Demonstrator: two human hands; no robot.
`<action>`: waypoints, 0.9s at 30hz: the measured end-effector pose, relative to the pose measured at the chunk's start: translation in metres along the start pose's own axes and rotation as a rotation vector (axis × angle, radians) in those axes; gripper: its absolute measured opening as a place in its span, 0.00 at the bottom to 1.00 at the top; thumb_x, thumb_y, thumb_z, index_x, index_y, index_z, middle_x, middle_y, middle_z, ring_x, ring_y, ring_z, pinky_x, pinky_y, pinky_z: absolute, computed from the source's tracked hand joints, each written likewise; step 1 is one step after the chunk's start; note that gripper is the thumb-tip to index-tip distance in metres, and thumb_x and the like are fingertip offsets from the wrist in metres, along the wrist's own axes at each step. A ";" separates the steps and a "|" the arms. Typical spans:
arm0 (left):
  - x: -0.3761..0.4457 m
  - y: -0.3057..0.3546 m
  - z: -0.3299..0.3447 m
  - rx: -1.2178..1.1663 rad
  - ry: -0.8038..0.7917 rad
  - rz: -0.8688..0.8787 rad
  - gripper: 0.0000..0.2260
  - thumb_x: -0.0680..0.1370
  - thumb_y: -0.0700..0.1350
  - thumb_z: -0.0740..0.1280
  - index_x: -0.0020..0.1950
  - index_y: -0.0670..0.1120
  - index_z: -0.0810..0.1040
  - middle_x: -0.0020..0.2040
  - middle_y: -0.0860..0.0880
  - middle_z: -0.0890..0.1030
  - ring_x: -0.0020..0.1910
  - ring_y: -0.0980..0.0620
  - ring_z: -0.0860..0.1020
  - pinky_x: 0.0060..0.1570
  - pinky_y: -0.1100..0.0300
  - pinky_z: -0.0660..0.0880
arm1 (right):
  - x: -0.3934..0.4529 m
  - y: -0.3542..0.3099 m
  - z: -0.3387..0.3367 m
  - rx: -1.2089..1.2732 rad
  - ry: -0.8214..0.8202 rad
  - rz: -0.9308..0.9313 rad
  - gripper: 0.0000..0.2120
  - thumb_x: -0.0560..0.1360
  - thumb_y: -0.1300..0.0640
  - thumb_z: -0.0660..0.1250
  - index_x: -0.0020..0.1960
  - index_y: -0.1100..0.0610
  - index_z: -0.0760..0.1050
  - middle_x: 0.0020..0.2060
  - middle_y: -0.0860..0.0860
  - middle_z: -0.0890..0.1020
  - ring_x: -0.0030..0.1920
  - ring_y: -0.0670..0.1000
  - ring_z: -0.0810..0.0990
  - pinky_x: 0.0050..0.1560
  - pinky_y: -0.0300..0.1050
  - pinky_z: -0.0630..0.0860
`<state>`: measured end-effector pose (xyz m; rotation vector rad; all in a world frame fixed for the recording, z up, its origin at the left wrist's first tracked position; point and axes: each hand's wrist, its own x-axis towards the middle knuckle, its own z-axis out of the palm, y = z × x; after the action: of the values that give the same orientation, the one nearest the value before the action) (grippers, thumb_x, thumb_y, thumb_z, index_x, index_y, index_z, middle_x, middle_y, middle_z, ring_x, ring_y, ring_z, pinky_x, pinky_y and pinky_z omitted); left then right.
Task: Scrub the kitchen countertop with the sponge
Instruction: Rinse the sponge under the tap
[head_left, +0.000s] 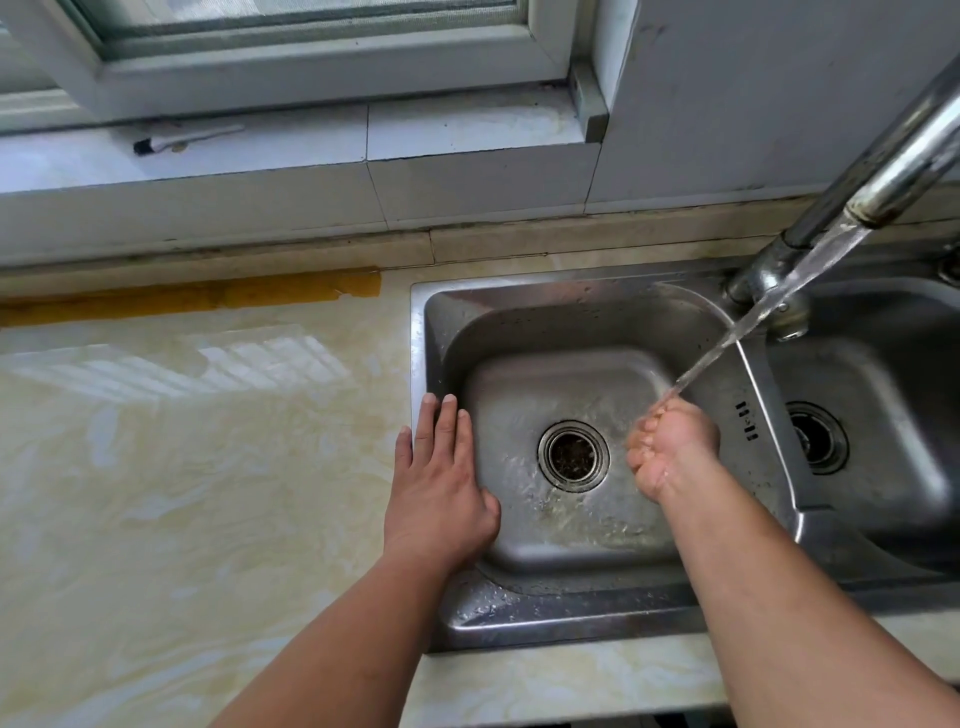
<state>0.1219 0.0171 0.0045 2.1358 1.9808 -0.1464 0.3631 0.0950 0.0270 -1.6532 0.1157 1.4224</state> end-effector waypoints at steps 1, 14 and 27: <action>0.000 0.000 0.000 -0.003 0.001 -0.001 0.41 0.76 0.58 0.54 0.86 0.43 0.46 0.86 0.44 0.38 0.81 0.46 0.26 0.79 0.45 0.34 | 0.000 0.000 -0.001 0.002 0.011 -0.007 0.21 0.83 0.52 0.59 0.31 0.49 0.62 0.23 0.45 0.63 0.19 0.45 0.58 0.22 0.35 0.48; 0.001 -0.002 0.002 0.023 -0.031 0.000 0.42 0.75 0.60 0.53 0.86 0.45 0.48 0.86 0.45 0.39 0.79 0.46 0.24 0.80 0.43 0.37 | -0.016 -0.102 -0.026 0.072 0.152 -0.669 0.05 0.80 0.51 0.67 0.47 0.51 0.75 0.34 0.50 0.76 0.30 0.46 0.76 0.28 0.38 0.71; 0.006 -0.007 -0.006 -0.016 -0.154 0.021 0.46 0.74 0.64 0.56 0.86 0.49 0.40 0.84 0.49 0.32 0.76 0.48 0.19 0.79 0.43 0.34 | -0.031 -0.092 -0.009 0.127 -0.009 -0.594 0.08 0.80 0.54 0.67 0.57 0.45 0.79 0.39 0.43 0.83 0.45 0.47 0.83 0.51 0.53 0.81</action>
<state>0.1145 0.0248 0.0084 2.0675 1.8656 -0.2814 0.4143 0.1269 0.1037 -1.4158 -0.2669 0.9464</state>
